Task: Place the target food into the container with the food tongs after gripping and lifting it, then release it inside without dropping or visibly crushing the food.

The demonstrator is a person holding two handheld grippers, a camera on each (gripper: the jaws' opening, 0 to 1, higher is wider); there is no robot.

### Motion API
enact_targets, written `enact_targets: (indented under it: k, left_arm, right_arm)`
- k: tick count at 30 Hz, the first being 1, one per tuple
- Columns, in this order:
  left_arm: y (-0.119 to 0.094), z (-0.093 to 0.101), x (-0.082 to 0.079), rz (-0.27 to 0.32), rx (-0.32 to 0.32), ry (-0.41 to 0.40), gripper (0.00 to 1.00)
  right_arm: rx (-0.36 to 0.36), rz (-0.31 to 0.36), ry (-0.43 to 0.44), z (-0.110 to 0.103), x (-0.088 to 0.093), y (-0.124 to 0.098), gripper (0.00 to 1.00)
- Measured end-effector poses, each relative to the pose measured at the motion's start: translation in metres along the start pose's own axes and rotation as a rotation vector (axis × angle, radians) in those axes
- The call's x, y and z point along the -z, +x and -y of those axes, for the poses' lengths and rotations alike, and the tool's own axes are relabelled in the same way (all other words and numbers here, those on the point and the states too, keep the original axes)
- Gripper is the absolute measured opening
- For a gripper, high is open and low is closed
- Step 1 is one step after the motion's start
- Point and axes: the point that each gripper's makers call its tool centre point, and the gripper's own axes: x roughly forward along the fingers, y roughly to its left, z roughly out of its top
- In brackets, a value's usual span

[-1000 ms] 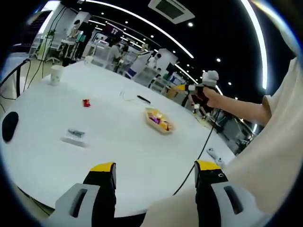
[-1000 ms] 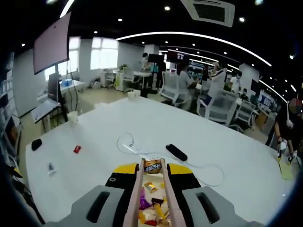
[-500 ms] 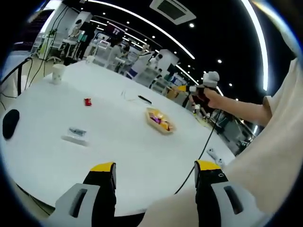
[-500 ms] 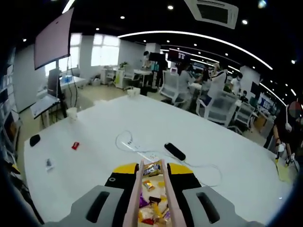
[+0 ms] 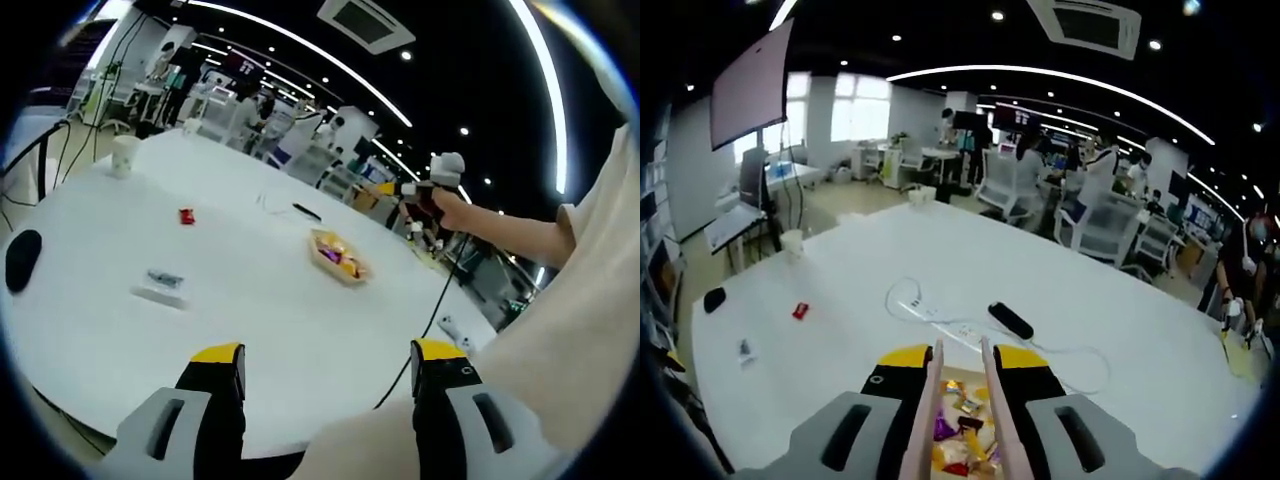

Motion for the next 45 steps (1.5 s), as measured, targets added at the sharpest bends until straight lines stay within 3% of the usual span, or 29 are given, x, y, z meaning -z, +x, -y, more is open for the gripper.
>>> enact_targets:
  k: [12,29,35,40,45]
  left_arm:
    - [-0.006,-0.004,0.002,0.006,-0.008,-0.009,0.67]
    - [-0.025,-0.018,0.002,0.03,-0.039,-0.028,0.67]
    - [-0.032,-0.024,-0.002,0.047,-0.056,-0.031,0.66]
    - [-0.037,-0.028,-0.001,0.056,-0.066,-0.041,0.66]
    - [-0.042,-0.033,0.001,0.068,-0.08,-0.053,0.67]
  right_arm:
    - [-0.034,-0.003,0.037,-0.023,0.002,0.007,0.24]
    - [-0.112,-0.016,0.016,-0.078,-0.008,0.034,0.27]
    - [-0.163,-0.02,0.006,-0.101,-0.013,0.047,0.27]
    - [-0.259,-0.066,-0.05,-0.132,-0.007,0.062,0.27]
    - [-0.304,-0.083,-0.094,-0.153,-0.006,0.07,0.27]
